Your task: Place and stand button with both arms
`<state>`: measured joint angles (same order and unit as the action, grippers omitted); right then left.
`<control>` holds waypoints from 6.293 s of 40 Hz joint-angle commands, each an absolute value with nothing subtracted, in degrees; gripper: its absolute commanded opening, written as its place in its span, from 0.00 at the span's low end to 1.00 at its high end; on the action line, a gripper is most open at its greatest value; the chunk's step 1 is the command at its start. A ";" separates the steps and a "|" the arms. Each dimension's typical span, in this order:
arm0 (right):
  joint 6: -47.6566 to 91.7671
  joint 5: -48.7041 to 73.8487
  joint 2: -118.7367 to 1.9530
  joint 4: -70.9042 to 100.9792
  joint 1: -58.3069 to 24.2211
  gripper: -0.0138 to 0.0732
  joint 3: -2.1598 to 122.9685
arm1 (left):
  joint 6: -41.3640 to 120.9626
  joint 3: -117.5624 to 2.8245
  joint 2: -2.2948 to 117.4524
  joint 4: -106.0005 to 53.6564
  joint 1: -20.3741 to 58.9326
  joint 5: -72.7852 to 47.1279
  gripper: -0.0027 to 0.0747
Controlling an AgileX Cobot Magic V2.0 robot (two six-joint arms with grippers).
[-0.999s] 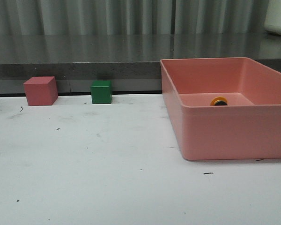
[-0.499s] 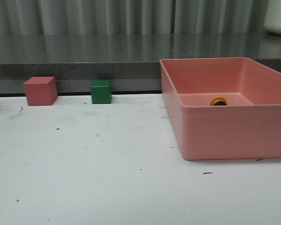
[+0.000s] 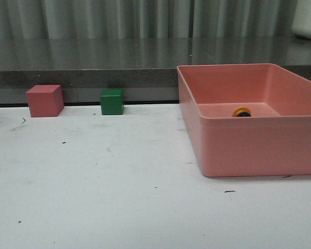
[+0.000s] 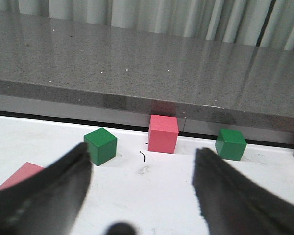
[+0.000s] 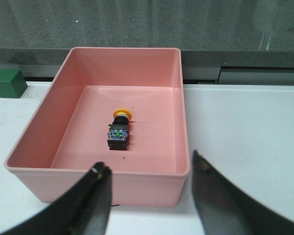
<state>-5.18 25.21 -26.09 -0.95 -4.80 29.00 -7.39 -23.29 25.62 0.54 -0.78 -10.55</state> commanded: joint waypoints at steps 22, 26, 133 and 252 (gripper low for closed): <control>-4.61 20.01 -44.74 0.00 -4.73 0.91 38.52 | -7.25 -25.46 26.24 0.50 -0.47 -6.09 0.90; -4.61 20.17 -53.30 3.60 -5.89 0.91 43.50 | -7.25 -25.46 26.24 0.50 -0.47 -6.09 0.90; -9.72 42.00 -100.22 9.80 -41.09 0.44 88.91 | -7.25 -25.46 26.24 0.50 -0.47 -6.09 0.90; 0.00 64.58 -68.92 5.88 -4.00 0.09 74.96 | -7.25 -25.46 26.24 0.50 -0.47 -6.62 0.90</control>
<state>-1.25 70.27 -76.13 5.78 -4.76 80.08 -7.39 -23.29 25.62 0.54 -0.78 -11.02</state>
